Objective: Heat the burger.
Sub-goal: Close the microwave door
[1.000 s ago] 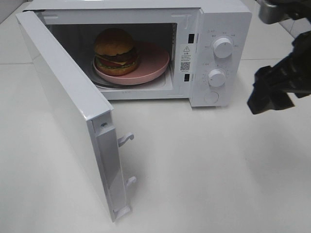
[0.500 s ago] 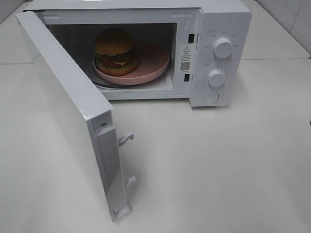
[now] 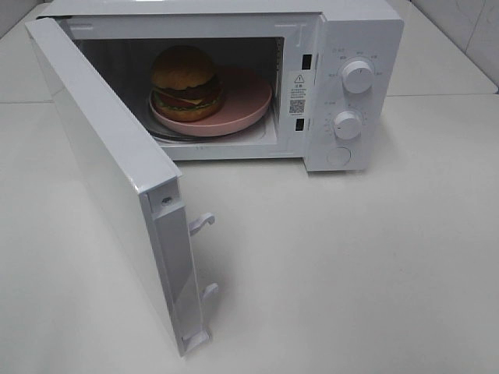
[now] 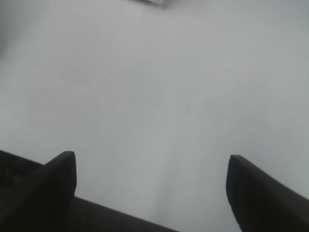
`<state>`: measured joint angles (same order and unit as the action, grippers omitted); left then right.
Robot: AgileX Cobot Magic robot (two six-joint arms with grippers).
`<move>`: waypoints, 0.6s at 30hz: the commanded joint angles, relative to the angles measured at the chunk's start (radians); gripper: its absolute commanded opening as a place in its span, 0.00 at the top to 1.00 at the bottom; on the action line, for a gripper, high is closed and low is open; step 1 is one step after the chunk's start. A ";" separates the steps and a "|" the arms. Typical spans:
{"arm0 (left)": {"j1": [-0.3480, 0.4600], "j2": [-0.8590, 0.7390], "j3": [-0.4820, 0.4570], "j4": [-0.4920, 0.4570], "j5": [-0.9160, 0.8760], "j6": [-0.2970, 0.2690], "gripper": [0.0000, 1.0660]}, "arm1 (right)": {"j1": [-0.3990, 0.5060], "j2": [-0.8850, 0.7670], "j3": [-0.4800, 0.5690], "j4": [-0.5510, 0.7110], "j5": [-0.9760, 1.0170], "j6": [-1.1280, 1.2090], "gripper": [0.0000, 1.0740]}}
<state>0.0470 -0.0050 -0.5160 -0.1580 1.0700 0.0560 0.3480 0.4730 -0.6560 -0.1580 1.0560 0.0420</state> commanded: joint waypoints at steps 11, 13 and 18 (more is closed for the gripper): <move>-0.008 -0.015 0.001 -0.002 0.000 -0.001 0.06 | -0.183 -0.354 0.150 0.031 -0.078 0.005 0.30; -0.008 -0.015 0.001 -0.002 0.000 -0.001 0.06 | -0.206 -0.404 0.151 0.031 -0.082 0.007 0.30; -0.008 -0.015 0.001 -0.002 0.000 -0.001 0.06 | -0.248 -0.475 0.160 0.073 -0.090 0.015 0.32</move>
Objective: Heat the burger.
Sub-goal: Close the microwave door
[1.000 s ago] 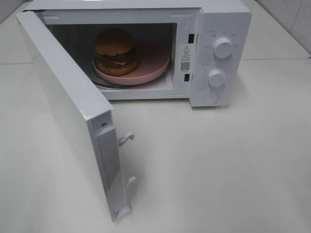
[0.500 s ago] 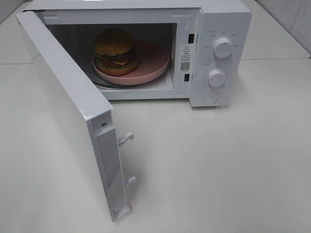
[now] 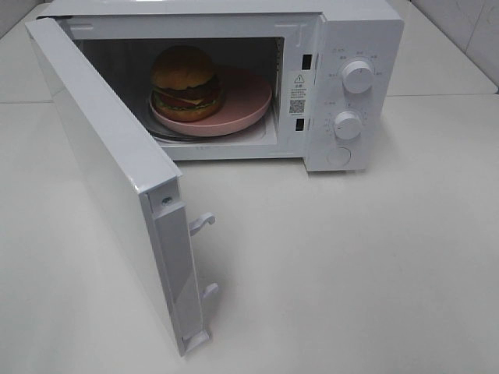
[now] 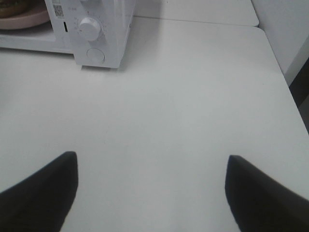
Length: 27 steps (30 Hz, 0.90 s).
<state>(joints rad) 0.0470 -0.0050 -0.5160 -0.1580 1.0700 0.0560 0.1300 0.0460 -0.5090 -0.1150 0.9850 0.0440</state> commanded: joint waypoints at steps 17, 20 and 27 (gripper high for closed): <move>-0.008 -0.015 0.001 -0.003 0.000 -0.001 0.06 | -0.117 -0.081 0.019 0.048 -0.025 0.008 0.40; -0.008 -0.015 0.001 -0.003 0.000 -0.001 0.06 | -0.117 -0.081 0.019 0.049 -0.025 0.008 0.40; -0.008 -0.015 0.001 -0.003 0.000 -0.001 0.06 | -0.117 -0.081 0.019 0.050 -0.025 0.005 0.40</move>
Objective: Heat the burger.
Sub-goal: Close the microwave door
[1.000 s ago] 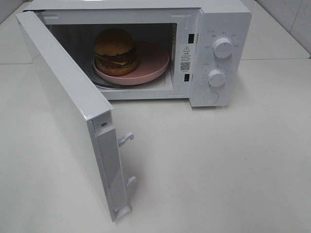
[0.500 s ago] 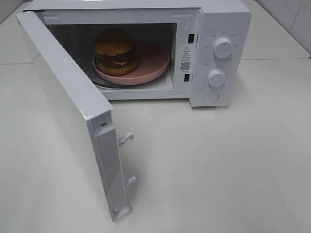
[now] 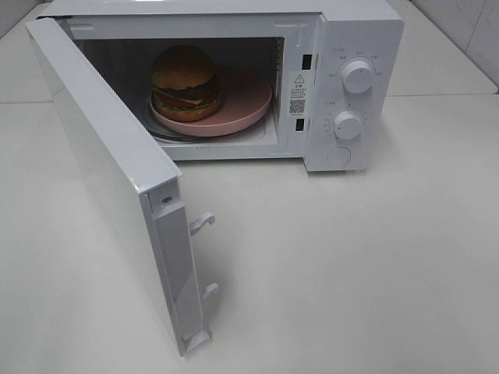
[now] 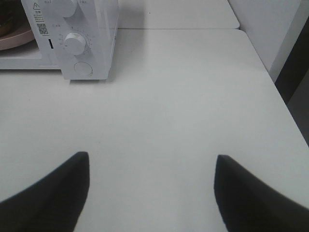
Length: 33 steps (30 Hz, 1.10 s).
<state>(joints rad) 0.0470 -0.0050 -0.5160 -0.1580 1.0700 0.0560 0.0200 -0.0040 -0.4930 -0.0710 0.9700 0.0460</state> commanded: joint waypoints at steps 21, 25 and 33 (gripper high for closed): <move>-0.008 -0.015 0.001 -0.003 0.000 -0.001 0.06 | -0.007 -0.030 0.003 0.006 -0.010 0.003 0.40; -0.008 -0.015 0.001 -0.003 0.000 -0.001 0.06 | -0.007 -0.030 0.003 0.006 -0.010 0.003 0.40; -0.008 0.015 0.001 0.024 -0.001 -0.033 0.09 | -0.007 -0.030 0.003 0.006 -0.010 0.003 0.40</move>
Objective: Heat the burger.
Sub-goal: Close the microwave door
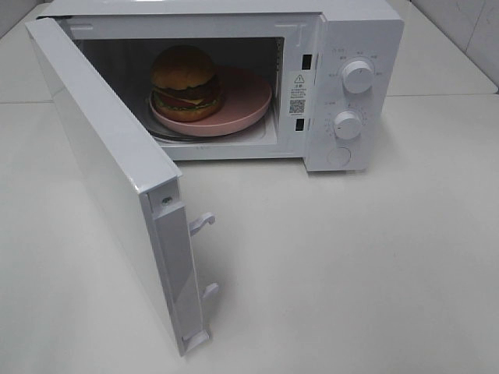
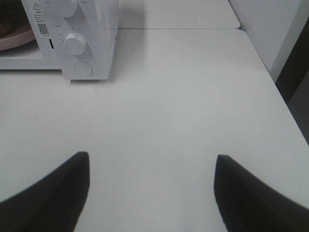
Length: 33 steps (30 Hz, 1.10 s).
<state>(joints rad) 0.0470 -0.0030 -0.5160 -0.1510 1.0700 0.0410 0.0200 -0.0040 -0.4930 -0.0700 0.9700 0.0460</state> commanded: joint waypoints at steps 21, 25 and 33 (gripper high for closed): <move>-0.008 0.351 0.020 0.085 -0.602 -0.034 1.00 | -0.007 -0.030 0.003 0.005 -0.010 0.003 0.40; -0.008 0.418 0.088 0.095 -0.862 -0.034 1.00 | -0.007 -0.030 0.003 0.005 -0.010 0.003 0.40; -0.008 0.615 0.227 0.094 -1.328 -0.041 1.00 | -0.007 -0.030 0.003 0.005 -0.010 0.003 0.40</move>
<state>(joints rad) 0.0470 0.6090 -0.2930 -0.0540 -0.2040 0.0090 0.0200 -0.0040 -0.4930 -0.0690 0.9700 0.0460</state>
